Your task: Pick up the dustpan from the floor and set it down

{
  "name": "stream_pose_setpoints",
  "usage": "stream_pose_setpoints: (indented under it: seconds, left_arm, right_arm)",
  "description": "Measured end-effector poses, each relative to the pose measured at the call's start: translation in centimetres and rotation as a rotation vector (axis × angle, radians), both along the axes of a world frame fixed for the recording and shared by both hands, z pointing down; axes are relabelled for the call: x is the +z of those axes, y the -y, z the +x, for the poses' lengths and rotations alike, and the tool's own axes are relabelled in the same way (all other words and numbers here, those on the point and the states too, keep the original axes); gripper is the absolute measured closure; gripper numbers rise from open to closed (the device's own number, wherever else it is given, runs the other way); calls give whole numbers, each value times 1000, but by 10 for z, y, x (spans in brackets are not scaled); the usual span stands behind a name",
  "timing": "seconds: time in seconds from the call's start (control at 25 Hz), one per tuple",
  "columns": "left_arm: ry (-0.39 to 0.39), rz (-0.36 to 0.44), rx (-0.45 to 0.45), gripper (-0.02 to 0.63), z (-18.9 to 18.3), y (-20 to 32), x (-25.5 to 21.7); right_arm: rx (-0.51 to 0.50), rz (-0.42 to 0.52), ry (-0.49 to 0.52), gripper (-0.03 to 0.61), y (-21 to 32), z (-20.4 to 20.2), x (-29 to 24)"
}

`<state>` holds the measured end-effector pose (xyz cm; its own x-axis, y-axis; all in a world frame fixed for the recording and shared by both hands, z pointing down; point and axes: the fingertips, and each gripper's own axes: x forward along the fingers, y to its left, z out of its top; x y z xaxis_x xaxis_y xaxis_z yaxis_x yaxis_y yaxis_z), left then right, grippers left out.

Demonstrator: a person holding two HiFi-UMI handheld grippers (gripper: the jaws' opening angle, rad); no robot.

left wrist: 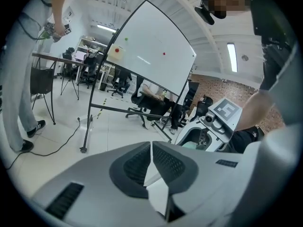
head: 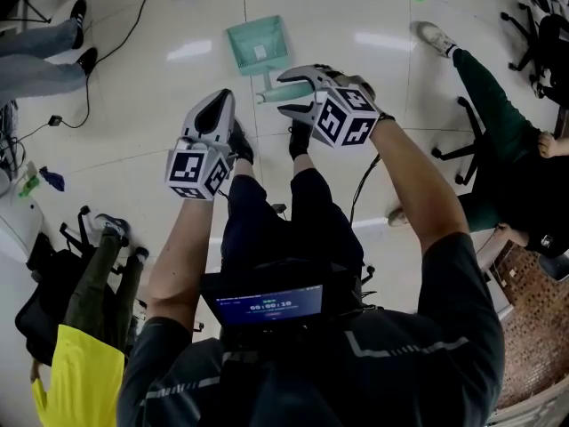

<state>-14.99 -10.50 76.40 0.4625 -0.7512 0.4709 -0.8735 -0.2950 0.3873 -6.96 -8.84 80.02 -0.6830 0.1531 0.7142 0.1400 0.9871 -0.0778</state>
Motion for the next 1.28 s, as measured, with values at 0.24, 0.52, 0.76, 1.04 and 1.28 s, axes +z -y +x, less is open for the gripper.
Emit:
stream_pose_setpoints:
  seconds: [0.24, 0.52, 0.76, 1.04, 1.28]
  left_arm:
    - [-6, -16, -20, 572, -6, 1, 16]
    - [-14, 26, -27, 572, -10, 5, -14]
    - [-20, 93, -30, 572, -20, 10, -105]
    - [-77, 191, -28, 591, -22, -8, -263]
    - [-106, 290, -4, 595, -19, -25, -405]
  right_arm:
    - [-15, 38, 21, 446, 5, -11, 13]
    - [4, 57, 86, 454, 10, -18, -13]
    - [44, 46, 150, 457, 16, -22, -108]
    - [80, 74, 233, 460, -11, -8, -278]
    - [141, 92, 328, 460, -35, -3, -432]
